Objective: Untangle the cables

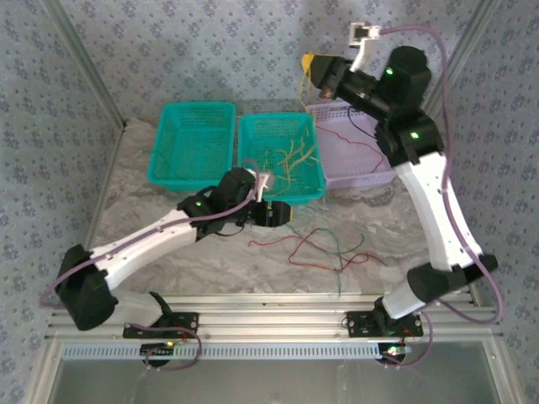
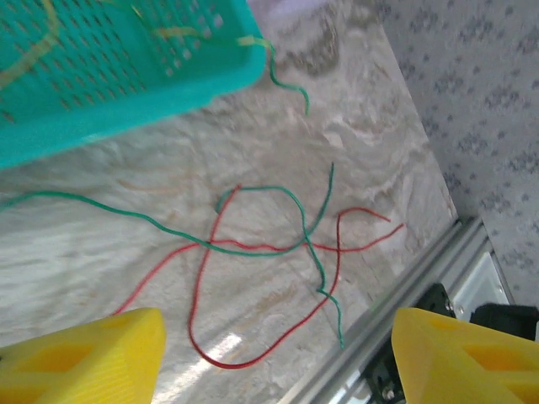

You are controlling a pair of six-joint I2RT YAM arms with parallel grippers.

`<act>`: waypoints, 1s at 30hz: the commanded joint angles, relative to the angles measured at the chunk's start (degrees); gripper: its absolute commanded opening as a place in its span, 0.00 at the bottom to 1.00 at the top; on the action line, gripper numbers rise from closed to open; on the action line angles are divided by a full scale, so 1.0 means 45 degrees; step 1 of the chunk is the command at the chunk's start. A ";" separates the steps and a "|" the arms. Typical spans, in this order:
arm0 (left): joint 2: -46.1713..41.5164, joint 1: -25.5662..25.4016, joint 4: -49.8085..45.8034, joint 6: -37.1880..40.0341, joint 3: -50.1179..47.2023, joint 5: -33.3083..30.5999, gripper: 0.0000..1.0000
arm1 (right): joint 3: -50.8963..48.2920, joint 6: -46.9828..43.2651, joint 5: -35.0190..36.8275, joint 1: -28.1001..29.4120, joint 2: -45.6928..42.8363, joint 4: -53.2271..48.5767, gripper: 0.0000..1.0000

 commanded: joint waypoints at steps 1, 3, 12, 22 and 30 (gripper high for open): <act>-0.0979 0.0378 -0.1357 0.0921 -0.0106 -0.0993 0.76 | 0.0773 -0.0505 -0.0458 0.0047 0.1035 -0.0248 0.00; -0.1450 0.0573 -0.1766 0.1103 -0.0120 -0.1265 0.78 | 0.0768 -0.0686 -0.0289 0.0047 0.1643 -0.0214 0.00; -0.2990 0.1349 -0.2768 0.1460 -0.0249 -0.1884 0.80 | 0.0266 -0.1158 0.0337 0.0003 0.4641 -0.0118 0.00; -0.3297 0.1845 -0.3097 0.1561 -0.0247 -0.2029 0.82 | 0.0125 -0.2134 0.1983 0.0526 0.7538 -0.0938 0.00; -0.3188 0.1929 -0.3119 0.1485 -0.0262 -0.1974 0.84 | -0.0056 -0.2225 0.2363 0.0570 0.7660 -0.1143 0.27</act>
